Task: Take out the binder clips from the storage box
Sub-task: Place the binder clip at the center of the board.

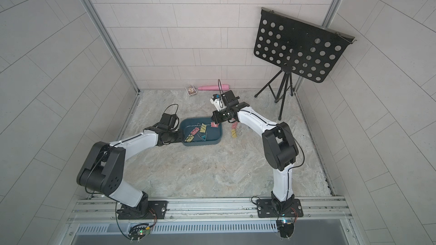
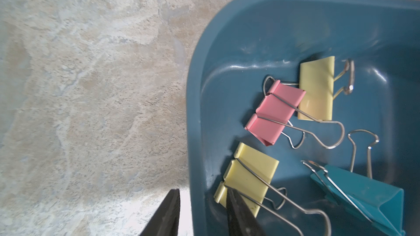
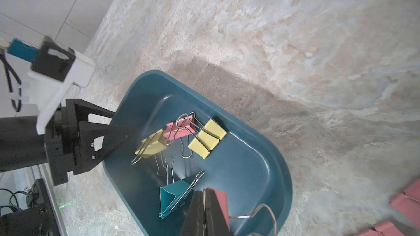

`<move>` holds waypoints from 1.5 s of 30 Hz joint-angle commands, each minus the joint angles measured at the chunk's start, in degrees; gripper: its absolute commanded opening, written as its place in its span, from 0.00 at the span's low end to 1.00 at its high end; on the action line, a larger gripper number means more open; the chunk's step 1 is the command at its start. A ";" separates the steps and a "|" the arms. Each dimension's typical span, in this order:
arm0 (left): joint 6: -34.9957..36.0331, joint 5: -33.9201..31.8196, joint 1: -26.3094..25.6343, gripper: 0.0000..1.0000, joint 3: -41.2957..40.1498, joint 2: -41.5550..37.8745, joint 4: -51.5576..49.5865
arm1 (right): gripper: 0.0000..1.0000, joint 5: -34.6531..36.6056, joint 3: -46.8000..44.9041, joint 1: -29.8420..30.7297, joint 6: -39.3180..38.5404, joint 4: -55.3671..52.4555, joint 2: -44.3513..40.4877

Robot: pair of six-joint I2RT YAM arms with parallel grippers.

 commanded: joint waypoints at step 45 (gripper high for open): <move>-0.49 0.53 0.28 0.42 -0.39 -0.58 -0.91 | 0.05 11.66 -52.33 -10.35 22.52 40.50 -30.55</move>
